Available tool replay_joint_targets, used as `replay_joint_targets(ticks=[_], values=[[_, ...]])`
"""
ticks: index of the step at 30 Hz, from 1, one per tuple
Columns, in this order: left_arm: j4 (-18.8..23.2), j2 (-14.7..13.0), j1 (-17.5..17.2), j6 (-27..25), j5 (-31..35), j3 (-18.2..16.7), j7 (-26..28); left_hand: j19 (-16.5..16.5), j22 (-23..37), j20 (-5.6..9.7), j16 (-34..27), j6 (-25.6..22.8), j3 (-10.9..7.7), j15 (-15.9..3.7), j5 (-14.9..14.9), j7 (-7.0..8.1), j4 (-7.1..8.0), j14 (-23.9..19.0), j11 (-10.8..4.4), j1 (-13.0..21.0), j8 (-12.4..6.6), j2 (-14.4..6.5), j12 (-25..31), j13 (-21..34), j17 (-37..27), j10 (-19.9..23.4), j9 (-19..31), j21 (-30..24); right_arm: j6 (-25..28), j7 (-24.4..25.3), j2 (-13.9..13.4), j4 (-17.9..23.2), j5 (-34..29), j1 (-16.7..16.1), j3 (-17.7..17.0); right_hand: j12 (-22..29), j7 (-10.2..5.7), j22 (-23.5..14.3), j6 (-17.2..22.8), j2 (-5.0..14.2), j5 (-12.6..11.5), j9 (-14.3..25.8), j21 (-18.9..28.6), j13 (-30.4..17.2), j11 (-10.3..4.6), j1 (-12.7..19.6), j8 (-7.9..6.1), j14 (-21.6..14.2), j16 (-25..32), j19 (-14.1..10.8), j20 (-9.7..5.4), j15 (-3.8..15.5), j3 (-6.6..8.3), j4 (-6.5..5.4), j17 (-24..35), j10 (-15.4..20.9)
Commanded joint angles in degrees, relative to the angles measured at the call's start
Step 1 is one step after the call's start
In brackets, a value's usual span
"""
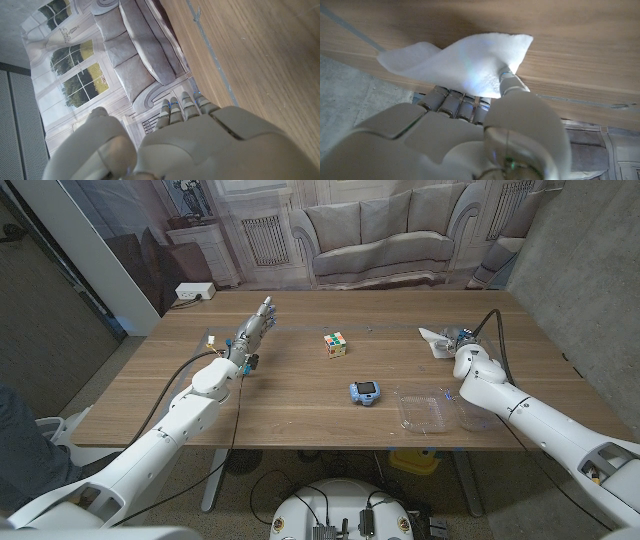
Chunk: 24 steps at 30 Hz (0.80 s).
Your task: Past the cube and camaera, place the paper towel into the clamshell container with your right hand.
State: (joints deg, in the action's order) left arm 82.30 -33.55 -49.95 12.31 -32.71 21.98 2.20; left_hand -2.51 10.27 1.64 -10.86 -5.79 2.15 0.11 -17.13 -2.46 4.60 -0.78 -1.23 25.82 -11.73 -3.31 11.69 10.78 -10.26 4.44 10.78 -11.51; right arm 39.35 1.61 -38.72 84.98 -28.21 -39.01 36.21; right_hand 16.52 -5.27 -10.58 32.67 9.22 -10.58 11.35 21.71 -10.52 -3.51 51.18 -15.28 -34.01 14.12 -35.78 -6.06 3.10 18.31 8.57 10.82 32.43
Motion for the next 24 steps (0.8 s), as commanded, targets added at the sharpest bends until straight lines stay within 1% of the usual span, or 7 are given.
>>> replay_joint_targets(ticks=[1,3,6,11,20,23,24], values=[[-0.4,0.3,0.2,0.4,0.0,0.0,-0.2,-0.5,0.1,-0.35,0.1,-0.4,0.32,-0.17,0.2,0.07,0.16,0.1,-0.4,0.0,0.15,-0.3,0.0,0.3,-0.2,0.1,0.1,0.1,-0.3,2.4,0.0,1.4,-0.9,-0.5,-0.3,0.5,-0.14,-0.7,1.7,0.53,0.0,0.2,0.8,-0.2,-0.25,1.4,0.11,-2.1,0.6,-4.0,-6.23,9.51,1.25,-0.04,0.4,2.0],[-0.4,0.3,0.2,0.5,0.0,0.0,-0.2,-0.5,0.1,-0.36,0.1,-0.4,0.33,-0.2,0.2,0.1,0.17,0.1,-0.43,0.1,0.15,-0.3,0.0,0.3,-0.2,0.1,0.1,0.1,-0.2,2.9,0.0,1.7,-1.3,-0.6,-0.3,0.6,-0.33,-0.9,2.9,0.85,0.0,0.2,1.3,-0.2,-0.22,1.9,-0.09,-3.4,0.8,-5.1,-6.19,9.59,1.68,-0.21,0.5,2.9],[-0.5,0.4,0.2,0.6,0.0,0.0,-0.2,-0.5,0.1,-0.41,0.1,-0.4,0.37,-0.22,0.2,0.1,0.17,0.1,-0.42,0.1,0.17,-0.3,0.0,0.3,-0.2,0.0,0.1,0.1,-0.2,3.3,-0.1,2.0,-1.7,-0.6,-0.2,1.0,-1.02,-1.2,6.3,1.17,0.0,0.3,2.6,-0.2,-1.18,3.7,-0.43,-7.8,1.4,-7.3,-6.36,9.84,3.08,-0.51,0.8,6.4],[-0.6,0.5,0.1,0.8,0.0,0.0,-0.1,-0.5,0.1,-0.46,0.1,-0.4,0.43,-0.28,0.2,0.09,0.18,0.0,-0.33,0.1,0.17,-0.3,0.0,0.3,-0.2,0.1,0.1,0.1,0.0,3.8,0.1,2.0,-1.9,-0.6,-0.3,1.2,-1.74,-1.7,9.6,1.41,0.2,0.5,4.6,-0.2,-1.84,5.7,-0.62,-12.3,2.0,-9.9,-6.34,10.1,4.64,-0.85,0.9,10.0],[-0.6,0.4,0.0,0.8,-0.2,-0.1,-0.1,-0.5,0.1,-0.53,0.1,-0.4,0.52,-0.25,0.3,0.17,0.19,0.1,-0.33,0.1,0.16,-0.3,0.0,0.3,-0.2,0.1,0.1,0.1,-0.2,4.5,0.0,2.5,-2.1,-0.7,-0.5,1.3,-1.92,-1.9,12.3,1.27,0.4,0.6,5.7,-0.2,-1.94,5.6,-0.88,-14.6,2.0,-10.7,-6.2,9.84,4.8,-1.93,1.0,12.4],[-0.5,0.4,0.1,0.7,-0.1,-0.1,-0.1,-0.5,0.1,-0.53,0.1,-0.4,0.54,-0.28,0.3,0.17,0.19,0.1,-0.35,0.1,0.16,-0.4,0.0,0.3,-0.2,0.1,0.1,0.1,-0.1,4.9,0.0,3.0,-2.0,-1.0,-0.8,1.2,-1.98,-2.0,13.0,1.4,0.5,0.7,6.0,-0.2,-1.97,4.7,-0.89,-15.1,1.9,-10.9,-6.06,9.67,4.58,-2.98,1.0,13.1],[-0.5,0.3,0.2,0.6,-0.1,-0.1,-0.2,-0.5,0.1,-0.55,0.1,-0.5,0.55,-0.29,0.3,0.13,0.19,0.1,-0.27,0.1,0.15,-0.4,0.0,0.3,-0.2,0.1,0.1,0.1,-0.1,4.9,-0.2,3.3,-2.0,-1.1,-0.9,1.1,-2.09,-2.0,13.5,1.39,0.6,0.8,6.2,-0.2,-2.55,4.4,-0.95,-15.1,1.7,-10.9,-6.12,9.83,4.53,-3.42,1.0,13.3]])
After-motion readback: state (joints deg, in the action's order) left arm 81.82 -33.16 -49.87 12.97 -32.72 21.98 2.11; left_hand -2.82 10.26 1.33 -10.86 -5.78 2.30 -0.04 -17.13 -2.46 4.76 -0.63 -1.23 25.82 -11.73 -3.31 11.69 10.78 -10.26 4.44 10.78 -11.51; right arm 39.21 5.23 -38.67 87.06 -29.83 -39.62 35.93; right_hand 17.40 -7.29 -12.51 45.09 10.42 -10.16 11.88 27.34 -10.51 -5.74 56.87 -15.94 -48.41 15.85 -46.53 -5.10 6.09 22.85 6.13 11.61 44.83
